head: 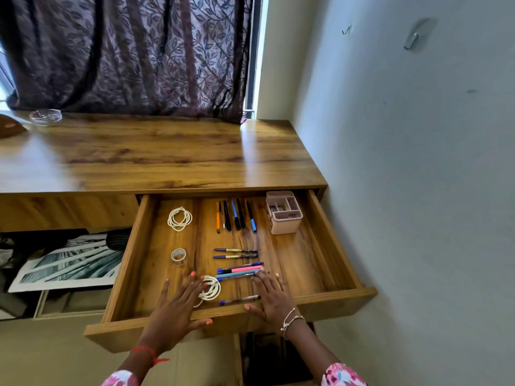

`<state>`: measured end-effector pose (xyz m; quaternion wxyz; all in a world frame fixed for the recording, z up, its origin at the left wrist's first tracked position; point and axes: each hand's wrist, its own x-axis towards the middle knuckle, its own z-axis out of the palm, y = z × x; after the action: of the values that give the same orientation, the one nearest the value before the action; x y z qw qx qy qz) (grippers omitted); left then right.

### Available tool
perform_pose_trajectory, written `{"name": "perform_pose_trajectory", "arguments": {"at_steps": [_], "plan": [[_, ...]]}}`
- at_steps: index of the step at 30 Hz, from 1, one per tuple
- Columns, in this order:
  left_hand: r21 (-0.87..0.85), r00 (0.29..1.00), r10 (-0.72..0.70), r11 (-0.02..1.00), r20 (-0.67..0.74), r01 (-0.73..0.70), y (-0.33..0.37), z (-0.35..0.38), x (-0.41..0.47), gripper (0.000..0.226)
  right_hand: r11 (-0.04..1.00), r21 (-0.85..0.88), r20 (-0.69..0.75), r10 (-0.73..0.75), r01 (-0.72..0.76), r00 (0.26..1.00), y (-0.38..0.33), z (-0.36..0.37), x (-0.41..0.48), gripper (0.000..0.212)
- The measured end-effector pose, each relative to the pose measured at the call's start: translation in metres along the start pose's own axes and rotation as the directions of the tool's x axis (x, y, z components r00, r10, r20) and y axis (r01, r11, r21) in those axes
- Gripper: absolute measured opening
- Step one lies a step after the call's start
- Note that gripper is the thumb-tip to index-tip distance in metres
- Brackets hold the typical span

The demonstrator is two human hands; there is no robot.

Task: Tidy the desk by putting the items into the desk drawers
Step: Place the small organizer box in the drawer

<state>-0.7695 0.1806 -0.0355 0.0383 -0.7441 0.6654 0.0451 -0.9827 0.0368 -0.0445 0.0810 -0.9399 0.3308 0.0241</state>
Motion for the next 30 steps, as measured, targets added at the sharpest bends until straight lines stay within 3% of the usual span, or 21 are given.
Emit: {"name": "perform_pose_trajectory", "arguments": {"at_steps": [2, 10, 14, 21, 27, 30], "plan": [[0.049, 1.000, 0.004, 0.999, -0.008, -0.003, -0.009, -0.002, 0.017, 0.080, 0.999, -0.021, -0.030, 0.040, -0.041, 0.999, 0.001, -0.008, 0.018, 0.072], [0.069, 0.998, -0.042, 0.997, -0.054, 0.046, -0.055, -0.009, 0.097, 0.085, 0.999, -0.028, -0.212, -0.044, 0.039, 0.976, 0.023, -0.022, 0.102, 0.078], [0.048, 0.998, -0.060, 0.997, -0.013, 0.060, -0.076, -0.015, 0.137, 0.085, 0.996, -0.086, -0.211, -0.035, 0.017, 0.977, 0.034, -0.031, 0.144, 0.081], [0.013, 0.997, -0.047, 0.999, -0.065, 0.048, -0.113, -0.021, 0.199, 0.091, 0.992, -0.122, -0.133, 0.013, -0.029, 0.991, 0.052, -0.044, 0.211, 0.084], [0.026, 0.994, -0.046, 0.998, -0.094, 0.049, -0.137, -0.018, 0.239, 0.092, 0.985, -0.164, -0.232, 0.012, -0.052, 0.973, 0.065, -0.041, 0.256, 0.096], [0.028, 0.993, -0.053, 0.998, -0.101, 0.056, -0.145, -0.018, 0.256, 0.092, 0.985, -0.172, -0.272, -0.020, -0.028, 0.962, 0.073, -0.035, 0.273, 0.086]]}}
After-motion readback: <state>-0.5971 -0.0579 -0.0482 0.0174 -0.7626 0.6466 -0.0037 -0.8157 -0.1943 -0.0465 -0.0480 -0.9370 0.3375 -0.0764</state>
